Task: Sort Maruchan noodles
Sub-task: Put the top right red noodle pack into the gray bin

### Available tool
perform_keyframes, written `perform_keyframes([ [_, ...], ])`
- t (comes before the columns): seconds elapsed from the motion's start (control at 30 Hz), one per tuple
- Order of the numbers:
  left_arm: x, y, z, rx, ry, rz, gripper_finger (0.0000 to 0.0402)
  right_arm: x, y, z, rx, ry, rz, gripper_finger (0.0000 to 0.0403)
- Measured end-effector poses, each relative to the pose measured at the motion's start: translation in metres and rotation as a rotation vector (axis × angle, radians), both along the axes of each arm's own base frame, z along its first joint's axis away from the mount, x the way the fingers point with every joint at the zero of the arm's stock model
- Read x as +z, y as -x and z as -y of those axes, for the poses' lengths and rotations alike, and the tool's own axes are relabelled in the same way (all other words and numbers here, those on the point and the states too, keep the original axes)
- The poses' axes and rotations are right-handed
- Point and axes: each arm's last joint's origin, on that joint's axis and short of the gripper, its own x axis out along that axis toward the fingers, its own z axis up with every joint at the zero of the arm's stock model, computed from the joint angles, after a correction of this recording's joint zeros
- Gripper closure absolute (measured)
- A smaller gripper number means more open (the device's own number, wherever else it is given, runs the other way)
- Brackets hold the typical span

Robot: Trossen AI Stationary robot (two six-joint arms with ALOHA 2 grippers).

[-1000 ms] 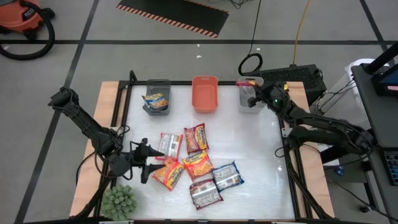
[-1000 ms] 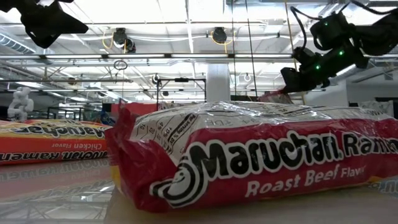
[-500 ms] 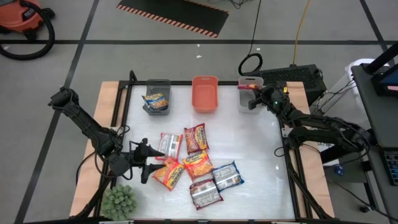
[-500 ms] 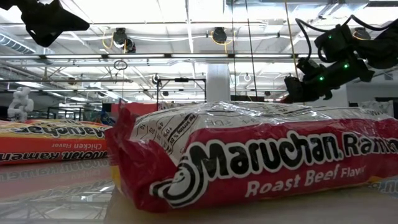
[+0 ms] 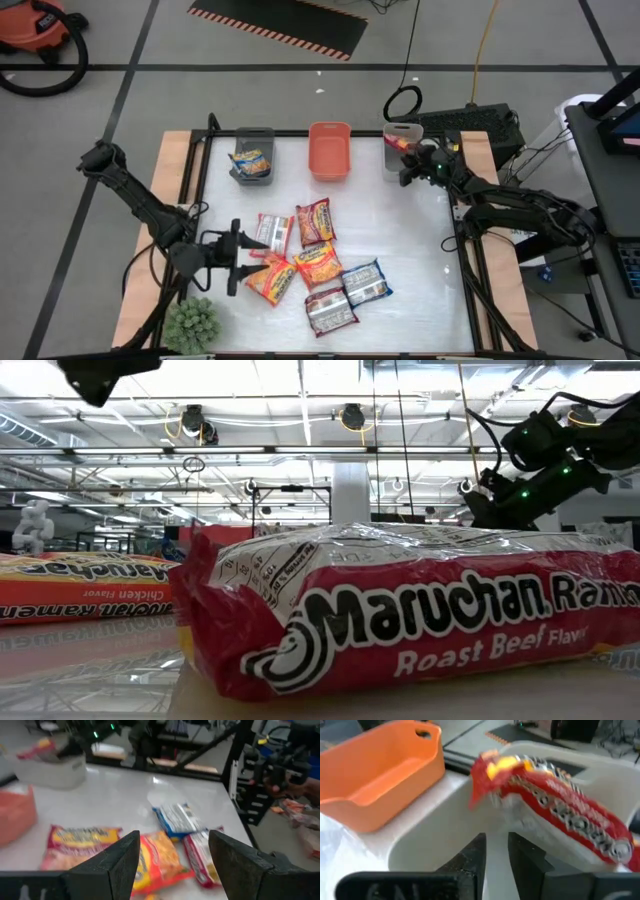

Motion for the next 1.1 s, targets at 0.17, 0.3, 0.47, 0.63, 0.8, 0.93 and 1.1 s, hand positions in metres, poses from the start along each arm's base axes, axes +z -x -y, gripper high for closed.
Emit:
perform_keyframes([
  [0.17,0.004,-0.006,-0.007,0.02,-0.073,0.027,0.016,0.003,0.005,-0.007,0.022,-0.061,0.029,0.0309],
  [0.3,0.003,-0.011,-0.014,0.05,-0.111,0.021,0.016,0.01,0.008,-0.012,0.039,-0.057,0.079,0.0305],
  [0.47,0.005,-0.017,-0.024,0.097,-0.139,0.028,0.016,0.023,0.009,-0.012,0.035,0.016,0.172,0.0305],
  [0.63,0.006,-0.024,-0.035,0.152,-0.155,0.034,0.016,0.041,0.007,-0.009,0.012,0.152,0.306,0.0308],
  [0.8,0.009,-0.031,-0.048,0.209,-0.178,0.052,0.016,0.058,0.002,0.001,-0.101,0.293,0.277,0.0338],
  [0.93,0.015,-0.037,-0.06,0.228,-0.195,0.092,0.016,0.053,-0.007,0.011,-0.101,0.259,0.202,0.0376],
  [1.1,0.019,-0.044,-0.071,0.187,-0.165,0.133,0.016,0.02,-0.014,0.017,-0.07,0.092,0.03,0.0398],
])
